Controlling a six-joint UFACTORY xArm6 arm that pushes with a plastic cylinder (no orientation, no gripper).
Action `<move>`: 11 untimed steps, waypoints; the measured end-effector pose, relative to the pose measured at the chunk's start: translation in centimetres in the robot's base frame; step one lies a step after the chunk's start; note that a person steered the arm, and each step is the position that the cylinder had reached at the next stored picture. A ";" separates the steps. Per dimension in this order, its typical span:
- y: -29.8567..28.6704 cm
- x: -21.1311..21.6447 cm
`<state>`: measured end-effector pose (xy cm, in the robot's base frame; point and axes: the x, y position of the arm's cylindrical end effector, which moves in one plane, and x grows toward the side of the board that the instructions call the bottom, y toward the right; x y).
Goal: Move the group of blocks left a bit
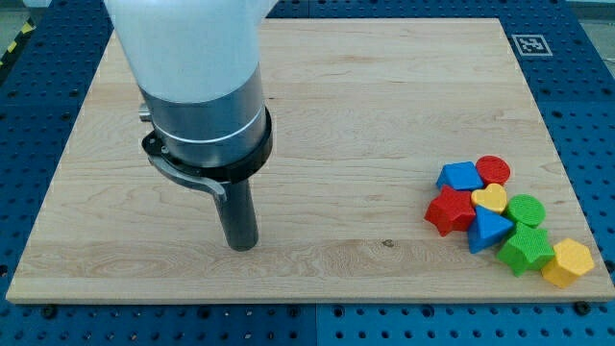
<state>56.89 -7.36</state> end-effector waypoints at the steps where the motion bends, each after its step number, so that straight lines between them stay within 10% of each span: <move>1: 0.0 0.4; 6: 12.5 1.8; 8: 7.1 -13.0; 11: 36.3 -14.6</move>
<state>42.31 28.93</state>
